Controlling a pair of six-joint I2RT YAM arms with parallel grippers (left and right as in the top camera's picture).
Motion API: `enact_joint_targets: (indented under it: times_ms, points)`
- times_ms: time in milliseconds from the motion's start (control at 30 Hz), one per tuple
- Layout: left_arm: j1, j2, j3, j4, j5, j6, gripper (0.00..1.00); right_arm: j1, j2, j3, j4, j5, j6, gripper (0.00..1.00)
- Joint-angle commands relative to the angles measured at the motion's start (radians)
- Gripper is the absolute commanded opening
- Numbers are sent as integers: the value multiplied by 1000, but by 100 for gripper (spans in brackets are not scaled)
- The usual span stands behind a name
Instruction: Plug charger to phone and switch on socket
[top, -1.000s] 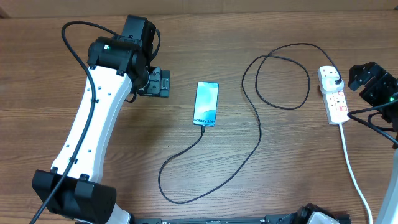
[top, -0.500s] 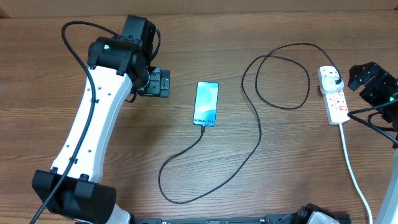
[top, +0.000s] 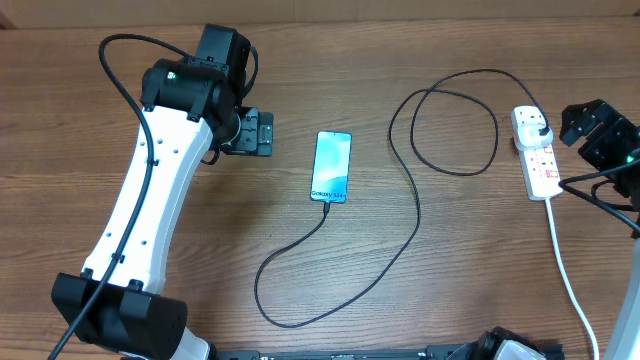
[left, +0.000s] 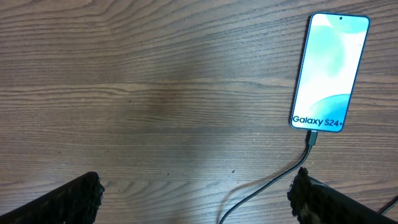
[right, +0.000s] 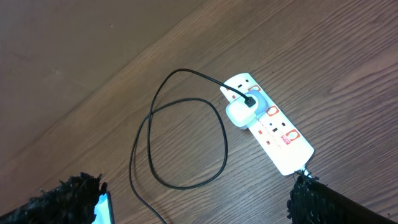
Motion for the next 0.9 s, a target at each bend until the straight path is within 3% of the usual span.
enact_joint_targets:
  times_ms: [0,500,667,867]
  points:
    - [-5,8,10,-5,-13,17,99,4,-1,14,3,7,3,100]
    - [-14,-47,3,88,-36,19,99,4,-1,14,3,7,3,100]
    - [-14,-169,-93,260,-37,19,99,4,-1,14,3,7,3,100]
    - [-11,-408,-393,567,-37,29,99,4,-1,14,3,7,3,100]
